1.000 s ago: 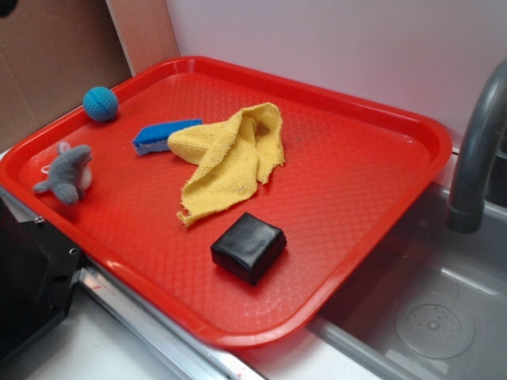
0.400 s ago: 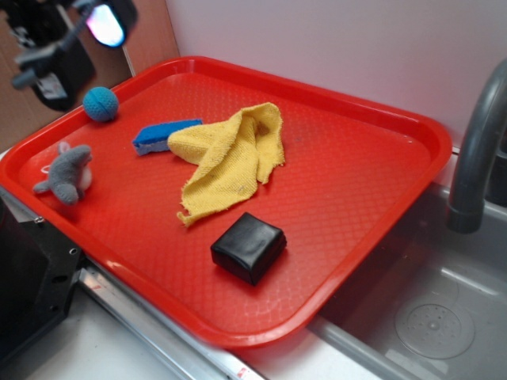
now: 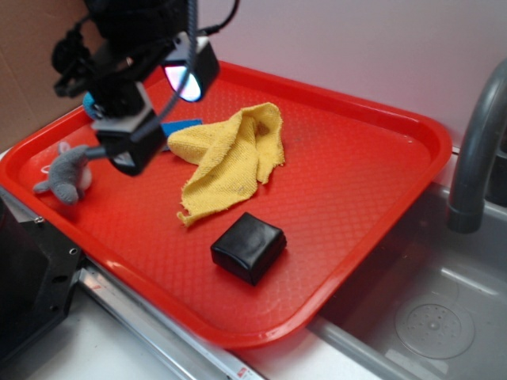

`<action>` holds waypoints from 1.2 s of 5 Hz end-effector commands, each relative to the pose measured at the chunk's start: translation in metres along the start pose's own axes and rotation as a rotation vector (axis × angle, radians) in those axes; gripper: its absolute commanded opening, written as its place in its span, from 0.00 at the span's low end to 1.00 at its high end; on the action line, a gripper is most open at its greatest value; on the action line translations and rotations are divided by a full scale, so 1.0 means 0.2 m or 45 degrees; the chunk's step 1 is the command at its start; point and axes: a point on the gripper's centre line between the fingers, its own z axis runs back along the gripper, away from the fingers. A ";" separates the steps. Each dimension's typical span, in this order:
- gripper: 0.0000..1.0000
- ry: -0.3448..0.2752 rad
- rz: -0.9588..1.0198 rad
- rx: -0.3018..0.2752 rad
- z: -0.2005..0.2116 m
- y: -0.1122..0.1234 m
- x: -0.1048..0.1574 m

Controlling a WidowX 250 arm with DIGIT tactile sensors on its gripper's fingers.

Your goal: Grab the black box.

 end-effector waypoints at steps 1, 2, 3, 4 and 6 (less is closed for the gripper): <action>1.00 -0.009 -0.061 -0.060 -0.12 0.00 0.05; 1.00 -0.002 -0.095 -0.050 -0.21 0.00 0.05; 1.00 0.037 -0.180 -0.062 -0.33 0.00 0.05; 1.00 0.059 -0.218 -0.081 -0.39 -0.01 0.05; 1.00 0.030 -0.328 -0.143 -0.46 -0.05 0.07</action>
